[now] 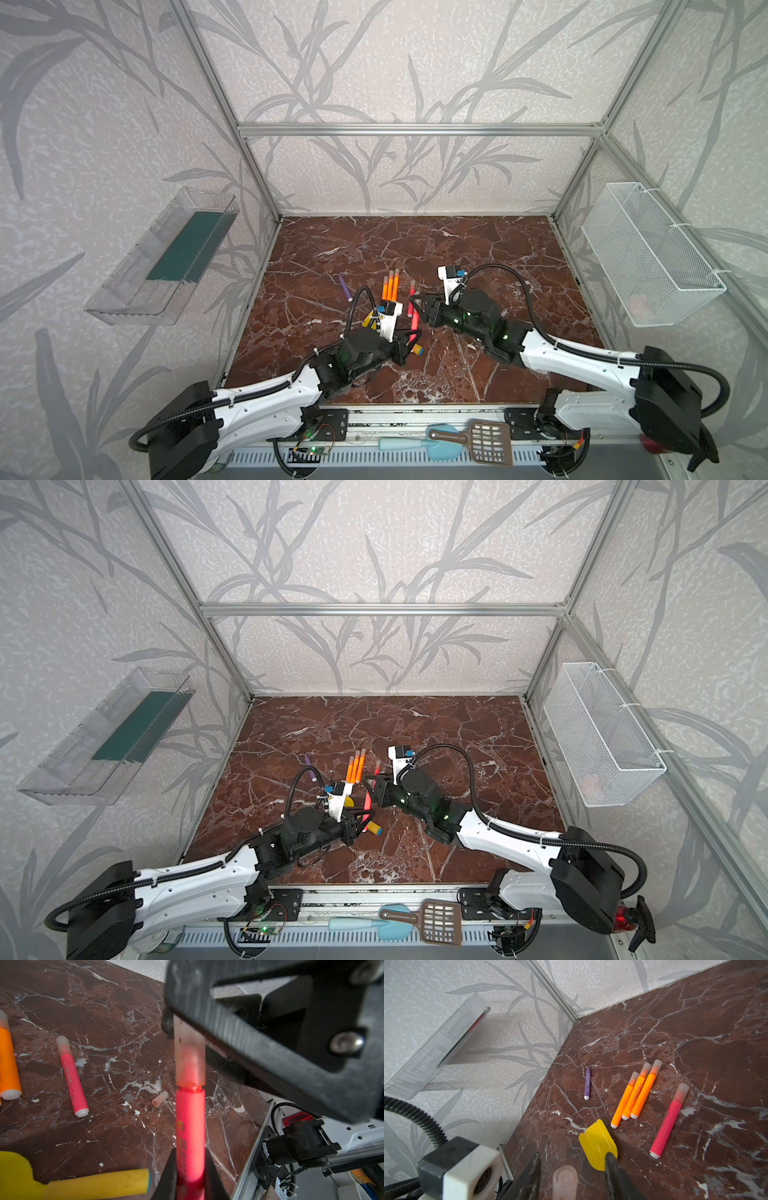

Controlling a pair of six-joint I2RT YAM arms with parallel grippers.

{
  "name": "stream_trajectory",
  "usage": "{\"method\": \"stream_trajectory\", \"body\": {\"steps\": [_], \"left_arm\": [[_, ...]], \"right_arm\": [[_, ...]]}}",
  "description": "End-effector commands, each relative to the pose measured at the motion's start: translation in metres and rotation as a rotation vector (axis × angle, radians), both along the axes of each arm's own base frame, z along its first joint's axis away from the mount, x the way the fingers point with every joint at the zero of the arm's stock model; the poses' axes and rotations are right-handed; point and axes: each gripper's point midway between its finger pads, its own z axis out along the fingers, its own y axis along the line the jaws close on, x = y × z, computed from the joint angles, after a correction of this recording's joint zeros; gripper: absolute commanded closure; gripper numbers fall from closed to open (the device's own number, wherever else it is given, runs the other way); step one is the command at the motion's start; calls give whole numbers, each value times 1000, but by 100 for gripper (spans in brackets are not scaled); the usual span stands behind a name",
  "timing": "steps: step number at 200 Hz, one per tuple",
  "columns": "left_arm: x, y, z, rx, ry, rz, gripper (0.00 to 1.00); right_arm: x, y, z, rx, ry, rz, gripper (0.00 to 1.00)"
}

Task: Insert the pens into the pen caps
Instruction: 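Push the cap down onto the marker with the right gripper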

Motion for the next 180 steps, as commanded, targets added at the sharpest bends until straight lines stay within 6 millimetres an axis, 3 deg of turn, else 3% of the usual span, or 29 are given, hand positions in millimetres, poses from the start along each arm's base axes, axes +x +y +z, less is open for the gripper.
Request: {"method": "stream_trajectory", "body": {"steps": [1, 44, 78, 101, 141, 180], "left_arm": [[1, -4, 11, -24, -30, -15, 100], [0, -7, 12, -23, -36, -33, 100], [3, -6, 12, -9, -41, -17, 100], [12, 1, 9, 42, -46, 42, 100], [34, 17, 27, 128, -104, 171, 100], [60, 30, 52, 185, -171, 273, 100]], "right_arm": [[7, 11, 14, 25, -34, 26, 51], [14, 21, 9, 9, -20, 37, 56], [10, 25, 5, 0, 1, 66, 85], [3, 24, -3, -22, 34, 92, 100], [-7, 20, -31, -34, 109, 88, 100], [-27, 32, -47, -39, 140, 120, 100]]}}
